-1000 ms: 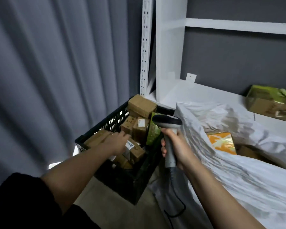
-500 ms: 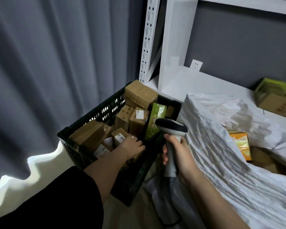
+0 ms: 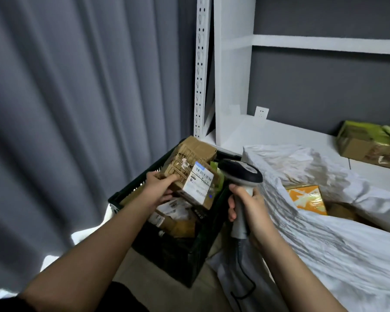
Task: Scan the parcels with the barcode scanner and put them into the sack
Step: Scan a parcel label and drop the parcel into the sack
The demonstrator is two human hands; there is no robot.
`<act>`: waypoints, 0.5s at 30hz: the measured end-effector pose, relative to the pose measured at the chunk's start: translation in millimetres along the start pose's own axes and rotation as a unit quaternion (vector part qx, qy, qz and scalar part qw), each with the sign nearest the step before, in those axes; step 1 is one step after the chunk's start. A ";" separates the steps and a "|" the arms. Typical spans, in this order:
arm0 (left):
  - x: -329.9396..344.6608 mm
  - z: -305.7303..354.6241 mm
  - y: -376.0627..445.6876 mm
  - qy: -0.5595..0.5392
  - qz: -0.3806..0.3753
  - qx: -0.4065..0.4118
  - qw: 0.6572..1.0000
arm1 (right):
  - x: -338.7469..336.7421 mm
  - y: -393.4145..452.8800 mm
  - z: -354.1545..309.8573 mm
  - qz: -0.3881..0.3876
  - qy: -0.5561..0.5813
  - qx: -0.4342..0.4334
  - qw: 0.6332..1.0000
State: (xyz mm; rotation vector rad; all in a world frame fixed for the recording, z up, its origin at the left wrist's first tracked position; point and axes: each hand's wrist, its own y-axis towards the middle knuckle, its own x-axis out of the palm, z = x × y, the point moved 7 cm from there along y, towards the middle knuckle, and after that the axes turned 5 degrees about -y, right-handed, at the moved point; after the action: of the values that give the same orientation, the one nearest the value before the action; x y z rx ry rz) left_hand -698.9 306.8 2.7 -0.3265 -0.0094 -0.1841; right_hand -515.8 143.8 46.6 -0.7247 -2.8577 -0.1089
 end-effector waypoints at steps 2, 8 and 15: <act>5.5 1.5 -23.8 -0.089 -0.040 -0.032 0.995 | -2.5 -9.6 -13.1 -0.007 0.014 -0.014 1.000; 24.6 1.9 -57.6 -0.307 -0.132 -0.055 0.941 | -13.2 -25.4 -37.9 -0.047 0.025 -0.030 0.998; 21.2 6.3 -43.2 -0.297 -0.149 0.008 0.943 | -8.8 -34.6 -51.3 -0.087 -0.053 -0.069 0.992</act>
State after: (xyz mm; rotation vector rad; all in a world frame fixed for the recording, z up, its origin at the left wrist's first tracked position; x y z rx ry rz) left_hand -685.7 264.8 23.3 -0.3535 -0.6616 -0.3809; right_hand -516.2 103.3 94.3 -0.5180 -3.0350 -0.3055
